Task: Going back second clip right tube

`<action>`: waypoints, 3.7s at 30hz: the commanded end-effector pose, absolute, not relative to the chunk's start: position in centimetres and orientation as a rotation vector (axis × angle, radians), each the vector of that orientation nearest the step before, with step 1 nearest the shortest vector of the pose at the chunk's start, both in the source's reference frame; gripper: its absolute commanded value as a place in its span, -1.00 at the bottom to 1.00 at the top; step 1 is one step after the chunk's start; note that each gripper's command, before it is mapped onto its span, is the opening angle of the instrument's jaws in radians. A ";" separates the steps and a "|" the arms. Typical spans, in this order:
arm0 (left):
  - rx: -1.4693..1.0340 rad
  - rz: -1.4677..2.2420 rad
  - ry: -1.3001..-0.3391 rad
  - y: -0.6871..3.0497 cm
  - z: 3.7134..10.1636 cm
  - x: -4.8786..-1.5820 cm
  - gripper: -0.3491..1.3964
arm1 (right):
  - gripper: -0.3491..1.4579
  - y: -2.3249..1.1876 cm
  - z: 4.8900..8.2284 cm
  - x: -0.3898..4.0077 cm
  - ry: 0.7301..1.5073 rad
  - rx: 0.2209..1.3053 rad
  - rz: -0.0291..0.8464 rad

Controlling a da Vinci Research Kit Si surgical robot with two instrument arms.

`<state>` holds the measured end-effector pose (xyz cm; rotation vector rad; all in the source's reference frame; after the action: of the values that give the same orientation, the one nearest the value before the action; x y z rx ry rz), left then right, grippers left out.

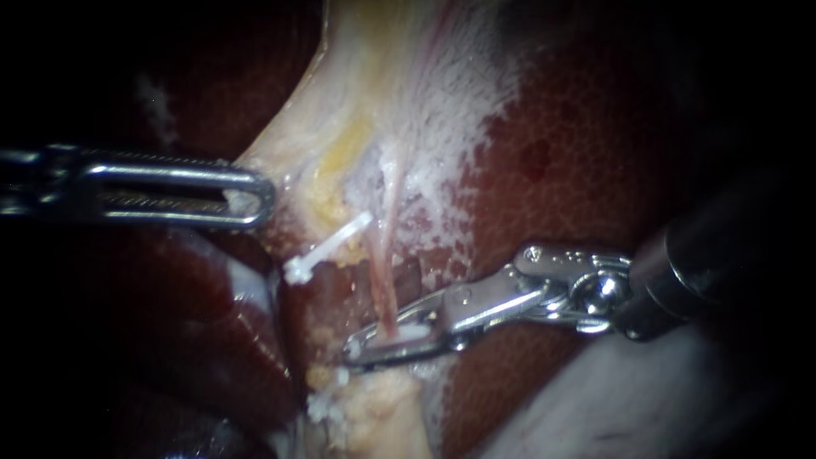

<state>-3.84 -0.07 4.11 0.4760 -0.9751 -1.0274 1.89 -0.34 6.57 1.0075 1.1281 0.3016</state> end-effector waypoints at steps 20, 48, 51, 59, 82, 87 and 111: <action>0.475 -1.029 -0.975 -0.08 4.09 -3.85 -1.00 | -0.04 -0.28 6.61 1.89 1.243 0.815 0.158; 0.473 -1.028 -0.975 -0.10 4.10 -3.84 -1.00 | 0.04 -0.12 6.36 1.40 1.271 0.683 0.208; 0.472 -1.028 -0.975 -0.11 4.11 -3.85 -1.00 | 0.04 -0.13 6.29 1.27 1.270 0.676 0.223; 0.470 -1.026 -0.976 -0.12 4.19 -3.85 -1.00 | 0.05 -0.18 6.07 0.96 1.269 0.675 0.238; 0.463 -1.026 -0.976 -0.13 4.33 -3.89 -1.00 | 0.05 0.21 5.68 0.46 1.303 0.498 0.198; 0.463 -1.026 -0.976 -0.12 4.36 -3.89 -1.00 | 0.05 0.19 5.66 0.46 1.303 0.499 0.198; 0.508 -0.992 -0.945 -0.13 5.14 -4.22 -1.00 | 0.05 0.14 5.64 0.45 1.308 0.519 0.180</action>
<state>-4.24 -0.13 5.16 0.5094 -0.9435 -0.9910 0.46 0.14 5.64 0.5191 1.3076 0.1798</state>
